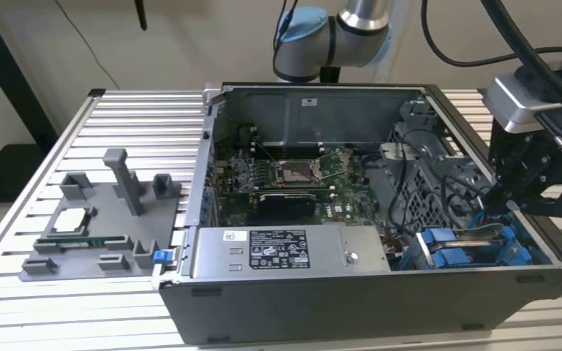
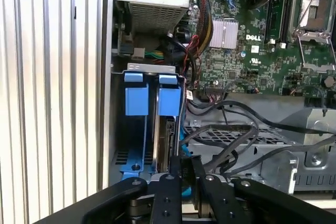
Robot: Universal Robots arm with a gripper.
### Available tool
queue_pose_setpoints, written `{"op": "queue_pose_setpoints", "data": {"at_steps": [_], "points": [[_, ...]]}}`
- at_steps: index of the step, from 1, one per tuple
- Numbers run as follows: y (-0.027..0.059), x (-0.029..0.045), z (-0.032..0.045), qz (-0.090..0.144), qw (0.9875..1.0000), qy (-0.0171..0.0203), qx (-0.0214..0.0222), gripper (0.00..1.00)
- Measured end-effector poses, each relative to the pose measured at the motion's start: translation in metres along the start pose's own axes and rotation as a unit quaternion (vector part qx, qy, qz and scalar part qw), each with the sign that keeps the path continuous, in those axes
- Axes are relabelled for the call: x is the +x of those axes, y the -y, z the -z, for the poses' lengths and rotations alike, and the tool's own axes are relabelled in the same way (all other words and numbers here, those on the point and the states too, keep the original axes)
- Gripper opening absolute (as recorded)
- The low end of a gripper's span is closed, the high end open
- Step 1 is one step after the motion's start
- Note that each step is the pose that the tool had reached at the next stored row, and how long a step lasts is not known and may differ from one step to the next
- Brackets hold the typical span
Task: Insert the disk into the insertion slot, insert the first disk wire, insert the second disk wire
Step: 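Insert the first disk wire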
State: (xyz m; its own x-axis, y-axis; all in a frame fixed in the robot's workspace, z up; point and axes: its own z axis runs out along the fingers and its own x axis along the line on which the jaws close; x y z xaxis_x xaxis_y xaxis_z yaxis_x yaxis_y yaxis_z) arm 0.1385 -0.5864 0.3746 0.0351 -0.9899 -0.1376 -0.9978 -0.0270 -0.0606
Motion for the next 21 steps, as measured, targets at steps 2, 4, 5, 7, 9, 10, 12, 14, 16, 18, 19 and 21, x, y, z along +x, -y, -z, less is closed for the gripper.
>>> {"op": "queue_pose_setpoints", "data": {"at_steps": [2, 4, 5, 7, 9, 10, 12, 14, 16, 18, 19, 21], "points": [[0.0013, 0.0023, -0.0004, 0.0, 1.0, 0.0001, -0.0023, 0.0], [0.0022, 0.0031, -0.0008, -0.001, 1.0, 0.0002, -0.0039, 0.0], [0.0023, 0.0032, -0.0008, -0.001, 1.0, 0.0002, -0.0041, 0.0], [0.0022, 0.0032, -0.0008, -0.001, 1.0, 0.0002, -0.0041, 0.0], [0.0024, 0.0033, -0.0011, -0.001, 1.0, 0.0002, -0.0042, 0.0], [0.0028, 0.0035, -0.002, -0.001, 1.0, 0.0003, -0.0045, 0.0], [0.0037, 0.0038, -0.0043, -0.001, 1.0, 0.0003, -0.0063, 0.0], [0.0048, 0.0042, -0.0071, -0.001, 1.0, 0.0003, -0.0079, 0.0], [0.0059, 0.0046, -0.0099, -0.003, 0.9999, 0.0003, -0.01, 0.0], [0.0066, 0.0049, -0.0124, -0.004, 0.9999, 0.0003, -0.0126, 0.0], [0.0069, 0.005, -0.0136, -0.005, 0.9999, 0.0003, -0.014, 0.0], [0.0075, 0.0051, -0.0159, -0.006, 0.9998, 0.0003, -0.0168, 0.0]]}}
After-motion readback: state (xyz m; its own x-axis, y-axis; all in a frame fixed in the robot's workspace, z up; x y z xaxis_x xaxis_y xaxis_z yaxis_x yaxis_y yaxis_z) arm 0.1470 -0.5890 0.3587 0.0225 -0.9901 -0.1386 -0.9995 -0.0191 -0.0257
